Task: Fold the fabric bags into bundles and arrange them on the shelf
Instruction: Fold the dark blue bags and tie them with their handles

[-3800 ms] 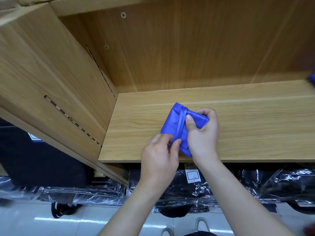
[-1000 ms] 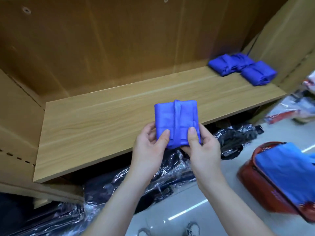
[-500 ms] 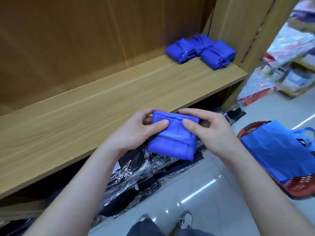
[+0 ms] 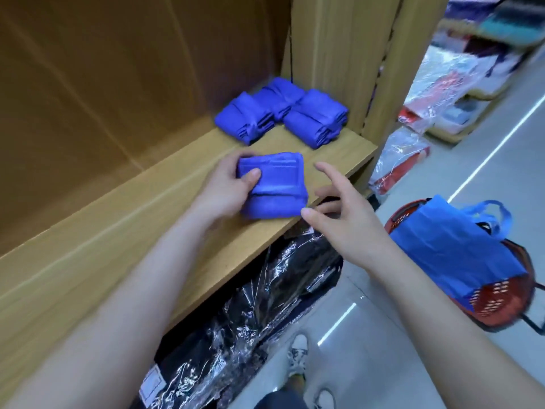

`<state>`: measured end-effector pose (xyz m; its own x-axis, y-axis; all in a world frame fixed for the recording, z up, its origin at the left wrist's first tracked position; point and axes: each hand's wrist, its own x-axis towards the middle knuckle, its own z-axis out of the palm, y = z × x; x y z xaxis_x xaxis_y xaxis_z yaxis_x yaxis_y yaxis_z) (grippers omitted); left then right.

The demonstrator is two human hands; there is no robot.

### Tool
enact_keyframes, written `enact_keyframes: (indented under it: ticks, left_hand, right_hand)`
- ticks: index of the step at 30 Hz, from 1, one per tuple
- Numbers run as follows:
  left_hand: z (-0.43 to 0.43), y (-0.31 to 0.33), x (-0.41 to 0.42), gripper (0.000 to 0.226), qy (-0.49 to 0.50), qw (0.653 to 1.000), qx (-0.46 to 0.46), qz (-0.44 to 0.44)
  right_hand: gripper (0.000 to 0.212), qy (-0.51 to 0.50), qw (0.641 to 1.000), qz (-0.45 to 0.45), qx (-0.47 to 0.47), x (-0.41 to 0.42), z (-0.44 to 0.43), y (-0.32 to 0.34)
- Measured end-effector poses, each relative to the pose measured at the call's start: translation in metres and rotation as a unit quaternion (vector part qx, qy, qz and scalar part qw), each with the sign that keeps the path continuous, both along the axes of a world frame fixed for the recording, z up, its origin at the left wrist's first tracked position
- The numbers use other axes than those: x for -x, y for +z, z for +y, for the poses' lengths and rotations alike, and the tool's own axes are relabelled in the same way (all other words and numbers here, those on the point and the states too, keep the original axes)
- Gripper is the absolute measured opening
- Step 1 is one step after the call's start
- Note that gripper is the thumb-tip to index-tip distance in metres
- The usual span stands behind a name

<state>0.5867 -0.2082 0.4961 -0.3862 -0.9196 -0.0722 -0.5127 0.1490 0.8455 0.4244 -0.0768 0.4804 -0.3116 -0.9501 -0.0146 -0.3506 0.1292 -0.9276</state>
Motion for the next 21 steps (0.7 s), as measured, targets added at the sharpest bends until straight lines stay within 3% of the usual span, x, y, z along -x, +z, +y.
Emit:
enact_keyframes:
  ticks: [2,6,10,12,14,17,21]
  left_hand:
    - [-0.031,0.001,0.016,0.037,-0.056,0.993,0.048,-0.087]
    - [-0.065,0.000,0.048,0.053,-0.070,0.980,0.128,-0.133]
    - [-0.070,-0.003,0.052,0.037,-0.072,0.927,0.310,-0.198]
    - [-0.061,-0.006,0.044,0.048,-0.124,0.922,0.291,-0.223]
    - [-0.056,-0.010,0.039,0.066,-0.170,0.913,0.257,-0.265]
    - [-0.063,-0.019,0.036,0.070,-0.167,0.907,0.265,-0.283]
    - [-0.069,-0.028,0.040,0.065,-0.139,0.896,0.313,-0.283]
  right_hand:
    - [0.079,0.022,0.996,0.090,-0.015,0.008,-0.020,-0.003]
    - [0.085,0.051,0.981,0.174,-0.062,0.019,-0.061,-0.015]
    - [0.085,0.006,0.953,0.287,-0.101,0.021,-0.085,-0.014]
    - [0.086,0.004,0.947,0.308,-0.096,0.020,-0.091,-0.013]
    - [0.081,0.035,0.957,0.275,-0.086,0.023,-0.096,-0.015]
    - [0.062,0.068,0.970,0.222,-0.068,0.036,-0.099,-0.012]
    - [0.055,-0.064,0.933,0.349,0.052,0.056,-0.113,-0.004]
